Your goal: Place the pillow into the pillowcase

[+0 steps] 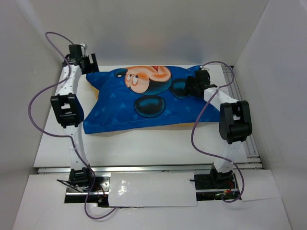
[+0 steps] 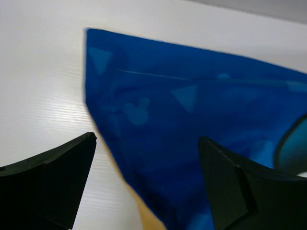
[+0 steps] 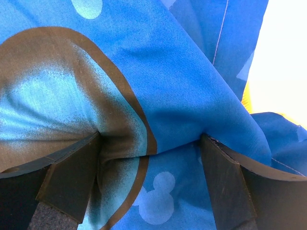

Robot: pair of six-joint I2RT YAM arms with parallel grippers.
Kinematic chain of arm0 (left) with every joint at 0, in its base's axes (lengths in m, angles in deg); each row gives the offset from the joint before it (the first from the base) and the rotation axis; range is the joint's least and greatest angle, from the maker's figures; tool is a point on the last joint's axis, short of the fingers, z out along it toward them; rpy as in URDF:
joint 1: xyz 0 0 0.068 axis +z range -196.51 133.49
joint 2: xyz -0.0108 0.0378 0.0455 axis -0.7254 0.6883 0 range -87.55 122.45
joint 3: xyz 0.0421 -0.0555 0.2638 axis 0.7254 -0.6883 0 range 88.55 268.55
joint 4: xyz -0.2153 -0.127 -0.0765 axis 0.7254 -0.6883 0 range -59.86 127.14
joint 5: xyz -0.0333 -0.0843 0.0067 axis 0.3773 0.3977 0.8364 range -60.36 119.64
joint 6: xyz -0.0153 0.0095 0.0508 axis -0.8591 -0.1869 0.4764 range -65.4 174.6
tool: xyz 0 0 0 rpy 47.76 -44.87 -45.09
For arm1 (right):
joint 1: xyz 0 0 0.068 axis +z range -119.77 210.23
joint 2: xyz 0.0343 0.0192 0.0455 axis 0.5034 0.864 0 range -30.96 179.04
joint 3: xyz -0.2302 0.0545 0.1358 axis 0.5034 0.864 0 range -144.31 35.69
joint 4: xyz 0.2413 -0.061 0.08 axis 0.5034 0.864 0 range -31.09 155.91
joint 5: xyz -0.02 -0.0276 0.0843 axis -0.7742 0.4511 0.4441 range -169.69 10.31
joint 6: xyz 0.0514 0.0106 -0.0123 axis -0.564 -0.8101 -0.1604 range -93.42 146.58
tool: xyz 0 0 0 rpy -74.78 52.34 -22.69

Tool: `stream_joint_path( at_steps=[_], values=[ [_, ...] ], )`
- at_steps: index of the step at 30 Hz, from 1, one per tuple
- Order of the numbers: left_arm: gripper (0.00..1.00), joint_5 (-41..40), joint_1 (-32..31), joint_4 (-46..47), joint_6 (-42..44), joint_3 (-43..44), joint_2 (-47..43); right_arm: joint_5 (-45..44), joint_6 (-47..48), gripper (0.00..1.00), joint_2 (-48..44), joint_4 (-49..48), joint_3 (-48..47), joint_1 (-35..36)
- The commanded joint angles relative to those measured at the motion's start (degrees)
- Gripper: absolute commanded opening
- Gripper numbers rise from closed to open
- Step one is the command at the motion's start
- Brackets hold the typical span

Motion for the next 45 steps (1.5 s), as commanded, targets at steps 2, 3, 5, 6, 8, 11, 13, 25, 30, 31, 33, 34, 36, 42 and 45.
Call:
stream_joint_path(
  at_steps=[2,3,5,6,8,11,13,25,30,31,33,34,36,42,45],
  values=[
    [1.0,-6.3,-3.1,-11.3,-4.0,1.0,2.9,-2.8,2.1,0.88,0.7,2.5,1.3,0.6],
    [1.0,-6.3,-3.1,-11.3,-5.6,-0.2,2.9,-2.8,2.1,0.88,0.7,2.5,1.9,0.6],
    [1.0,-5.9,-3.1,-10.6,-7.8,-0.9,2.2,-2.1,2.1,0.88,0.7,2.5,2.6,1.1],
    [1.0,-5.3,-3.1,-10.6,-8.6,-0.2,2.2,-2.1,2.1,0.88,0.7,2.0,2.6,1.1],
    [1.0,-3.6,-3.1,-10.6,-11.9,-0.2,2.7,-2.1,2.1,0.89,0.7,2.0,3.3,1.1],
    [0.99,-2.2,-3.1,-10.6,-15.3,-0.2,4.1,-3.2,1.6,0.89,0.7,2.0,3.9,1.1],
    [0.97,-2.2,-3.1,-11.5,-16.9,-1.7,4.1,-3.8,1.6,0.89,0.1,2.0,3.9,1.1],
    [0.91,-3.4,-2.6,-12.8,-17.5,-9.2,1.1,-4.4,2.1,0.9,0.1,2.5,4.6,1.1],
    [0.78,-3.9,-2.0,-13.5,-16.0,-9.5,-2.4,-4.4,2.1,0.9,0.1,2.5,4.6,1.1],
    [0.72,-3.2,-1.5,-12.8,-16.0,-10.1,-2.9,-4.4,2.1,0.9,0.1,2.5,4.6,1.1],
    [0.64,-1.4,-1.5,-12.1,-16.0,-12.6,-4.3,-4.4,2.1,0.9,0.1,2.5,4.6,1.1],
    [0.64,0.1,-1.5,-11.6,-16.0,-14.0,-4.9,-4.4,2.1,0.9,0.1,2.5,4.6,1.6],
    [0.57,1.9,-1.5,-8.1,-16.0,-17.5,-5.4,-4.4,1.6,0.9,0.1,2.5,4.6,1.6],
    [0.0,4.3,-0.9,-6.5,-18.8,-21.9,-5.3,-3.9,1.6,0.9,0.1,3.0,3.9,2.3],
    [0.0,3.5,1.5,-4.7,-17.9,-21.3,-6.0,-5.8,1.1,0.88,0.7,4.1,3.9,2.3]
  ],
)
